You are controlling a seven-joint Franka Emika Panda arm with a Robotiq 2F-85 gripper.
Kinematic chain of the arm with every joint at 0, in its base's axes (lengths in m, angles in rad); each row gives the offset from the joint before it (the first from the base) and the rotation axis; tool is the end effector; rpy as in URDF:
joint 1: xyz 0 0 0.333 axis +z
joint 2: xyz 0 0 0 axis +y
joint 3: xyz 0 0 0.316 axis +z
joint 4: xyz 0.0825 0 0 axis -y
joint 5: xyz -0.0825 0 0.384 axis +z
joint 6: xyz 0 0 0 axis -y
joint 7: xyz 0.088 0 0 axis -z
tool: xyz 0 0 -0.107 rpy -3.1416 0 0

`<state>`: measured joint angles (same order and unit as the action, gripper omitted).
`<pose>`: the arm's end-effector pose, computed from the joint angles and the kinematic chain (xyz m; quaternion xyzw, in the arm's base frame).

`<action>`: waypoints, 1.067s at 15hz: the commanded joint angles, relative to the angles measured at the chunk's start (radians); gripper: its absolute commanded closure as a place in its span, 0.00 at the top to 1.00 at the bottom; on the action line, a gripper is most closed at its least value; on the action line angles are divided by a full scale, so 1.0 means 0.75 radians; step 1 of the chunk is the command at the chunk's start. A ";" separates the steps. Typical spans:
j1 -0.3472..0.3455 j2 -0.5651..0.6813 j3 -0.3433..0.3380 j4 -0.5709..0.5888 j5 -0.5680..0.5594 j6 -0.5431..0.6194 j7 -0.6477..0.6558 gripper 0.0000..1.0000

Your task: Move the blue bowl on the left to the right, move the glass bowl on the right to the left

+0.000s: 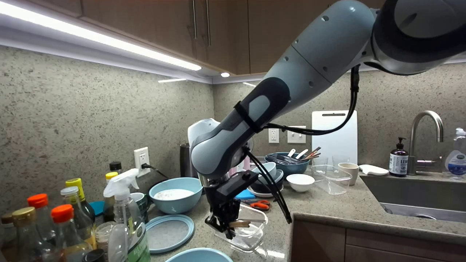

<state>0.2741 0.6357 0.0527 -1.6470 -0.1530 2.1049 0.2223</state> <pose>0.6349 0.2038 0.2297 0.9907 0.0927 -0.0719 0.0682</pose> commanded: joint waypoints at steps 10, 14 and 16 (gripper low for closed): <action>0.065 0.031 0.013 -0.023 -0.082 -0.025 0.004 0.36; 0.064 0.062 0.023 -0.031 -0.077 -0.015 -0.003 0.61; 0.064 0.062 0.021 -0.033 -0.080 -0.013 -0.003 0.72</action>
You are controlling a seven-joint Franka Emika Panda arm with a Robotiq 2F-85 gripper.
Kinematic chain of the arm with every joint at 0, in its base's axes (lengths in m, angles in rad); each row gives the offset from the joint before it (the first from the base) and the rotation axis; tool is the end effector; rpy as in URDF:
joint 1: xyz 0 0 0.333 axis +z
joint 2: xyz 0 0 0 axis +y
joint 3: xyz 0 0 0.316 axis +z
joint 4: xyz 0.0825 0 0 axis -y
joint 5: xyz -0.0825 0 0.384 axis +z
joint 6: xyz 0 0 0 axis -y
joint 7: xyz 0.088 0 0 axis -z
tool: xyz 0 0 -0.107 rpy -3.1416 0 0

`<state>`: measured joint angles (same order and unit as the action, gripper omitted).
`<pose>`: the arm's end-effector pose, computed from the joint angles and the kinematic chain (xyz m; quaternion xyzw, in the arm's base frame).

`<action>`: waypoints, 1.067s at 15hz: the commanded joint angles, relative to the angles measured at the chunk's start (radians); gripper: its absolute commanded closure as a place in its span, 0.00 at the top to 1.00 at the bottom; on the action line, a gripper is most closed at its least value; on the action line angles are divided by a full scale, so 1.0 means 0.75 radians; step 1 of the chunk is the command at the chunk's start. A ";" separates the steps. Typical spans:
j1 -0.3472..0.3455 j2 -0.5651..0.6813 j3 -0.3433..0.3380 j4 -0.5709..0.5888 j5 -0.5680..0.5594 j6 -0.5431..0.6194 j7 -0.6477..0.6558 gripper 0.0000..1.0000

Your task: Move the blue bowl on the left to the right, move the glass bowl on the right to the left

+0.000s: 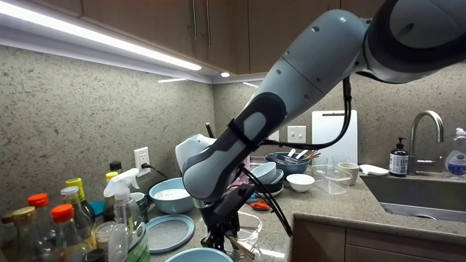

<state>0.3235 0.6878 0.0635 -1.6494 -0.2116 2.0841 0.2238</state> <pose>0.6142 0.2348 0.1934 0.9804 0.1388 -0.0992 0.0983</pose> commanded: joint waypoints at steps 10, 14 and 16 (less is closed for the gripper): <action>-0.011 -0.158 0.022 -0.198 0.003 0.218 0.008 1.00; -0.028 -0.240 0.030 -0.296 0.028 0.344 -0.007 1.00; -0.022 -0.271 0.025 -0.342 0.016 0.392 0.003 1.00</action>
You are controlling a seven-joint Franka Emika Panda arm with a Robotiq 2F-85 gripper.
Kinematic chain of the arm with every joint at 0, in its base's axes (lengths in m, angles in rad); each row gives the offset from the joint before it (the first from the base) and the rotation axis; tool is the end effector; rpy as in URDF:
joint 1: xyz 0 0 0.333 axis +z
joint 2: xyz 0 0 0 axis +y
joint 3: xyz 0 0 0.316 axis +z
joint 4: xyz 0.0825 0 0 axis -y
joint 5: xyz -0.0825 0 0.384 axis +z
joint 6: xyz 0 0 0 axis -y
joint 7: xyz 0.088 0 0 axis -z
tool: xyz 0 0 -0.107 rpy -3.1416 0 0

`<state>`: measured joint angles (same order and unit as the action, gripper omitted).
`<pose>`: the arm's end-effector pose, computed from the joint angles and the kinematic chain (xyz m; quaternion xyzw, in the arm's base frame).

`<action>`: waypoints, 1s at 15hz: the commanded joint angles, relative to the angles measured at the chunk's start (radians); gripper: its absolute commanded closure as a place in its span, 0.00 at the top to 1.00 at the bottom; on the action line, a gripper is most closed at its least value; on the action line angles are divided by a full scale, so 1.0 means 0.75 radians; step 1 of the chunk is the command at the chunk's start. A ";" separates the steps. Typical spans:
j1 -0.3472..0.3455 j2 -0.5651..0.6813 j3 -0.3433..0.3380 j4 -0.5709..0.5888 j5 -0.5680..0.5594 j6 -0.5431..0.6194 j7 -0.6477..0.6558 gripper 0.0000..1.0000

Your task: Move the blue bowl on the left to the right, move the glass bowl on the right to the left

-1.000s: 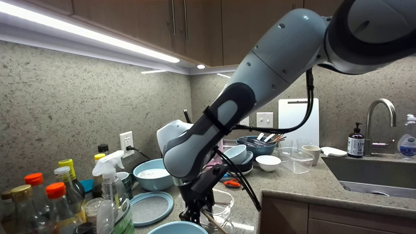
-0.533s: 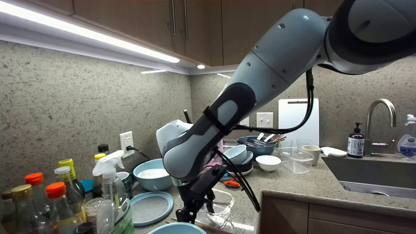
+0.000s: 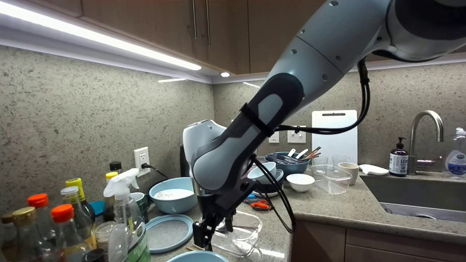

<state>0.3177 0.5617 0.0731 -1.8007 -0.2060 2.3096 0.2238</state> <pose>0.6031 0.2405 0.2308 0.9870 0.1489 -0.0069 0.0596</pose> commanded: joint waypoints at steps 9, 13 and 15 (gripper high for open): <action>0.004 -0.241 -0.004 -0.465 -0.018 0.411 0.060 1.00; 0.018 -0.265 -0.036 -0.543 -0.041 0.561 0.069 1.00; 0.030 -0.255 -0.064 -0.534 -0.064 0.610 0.073 1.00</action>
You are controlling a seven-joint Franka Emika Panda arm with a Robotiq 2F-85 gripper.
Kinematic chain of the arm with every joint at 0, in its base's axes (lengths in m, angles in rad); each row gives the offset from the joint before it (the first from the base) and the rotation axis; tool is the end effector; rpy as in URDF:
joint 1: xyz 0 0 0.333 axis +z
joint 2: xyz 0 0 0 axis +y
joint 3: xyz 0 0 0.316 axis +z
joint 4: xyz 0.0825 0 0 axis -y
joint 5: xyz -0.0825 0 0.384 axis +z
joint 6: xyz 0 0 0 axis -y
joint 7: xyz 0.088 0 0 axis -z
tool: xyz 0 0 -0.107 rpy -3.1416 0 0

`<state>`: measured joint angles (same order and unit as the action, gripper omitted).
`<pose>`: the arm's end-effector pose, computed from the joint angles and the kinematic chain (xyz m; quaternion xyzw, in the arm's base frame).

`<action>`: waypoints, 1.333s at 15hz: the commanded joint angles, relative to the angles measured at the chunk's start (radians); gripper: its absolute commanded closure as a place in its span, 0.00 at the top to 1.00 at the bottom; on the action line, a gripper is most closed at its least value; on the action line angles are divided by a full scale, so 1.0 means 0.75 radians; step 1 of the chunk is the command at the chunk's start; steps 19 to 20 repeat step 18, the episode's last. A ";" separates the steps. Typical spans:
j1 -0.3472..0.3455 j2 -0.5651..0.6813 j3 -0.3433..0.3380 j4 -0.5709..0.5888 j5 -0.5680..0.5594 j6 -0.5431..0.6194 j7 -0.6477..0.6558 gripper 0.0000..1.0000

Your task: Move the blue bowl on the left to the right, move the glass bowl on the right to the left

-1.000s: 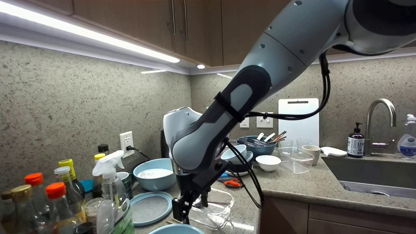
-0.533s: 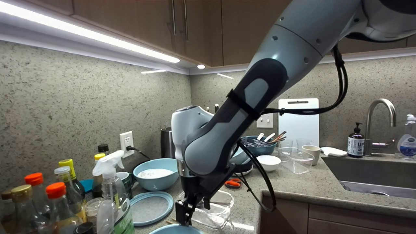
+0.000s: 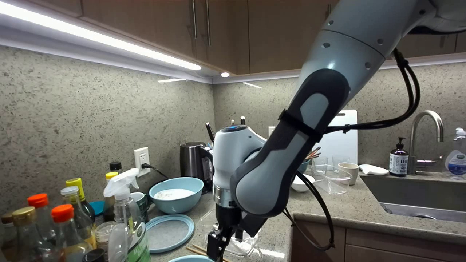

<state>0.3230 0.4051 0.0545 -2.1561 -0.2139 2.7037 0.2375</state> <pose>0.5381 0.2210 0.2217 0.9837 0.1594 0.0812 0.0178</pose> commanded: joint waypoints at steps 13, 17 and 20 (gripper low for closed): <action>0.301 -0.173 -0.330 -0.196 -0.321 0.197 0.465 1.00; 0.275 -0.097 -0.301 -0.106 -0.281 0.183 0.391 1.00; 0.274 -0.093 -0.301 -0.102 -0.281 0.183 0.391 1.00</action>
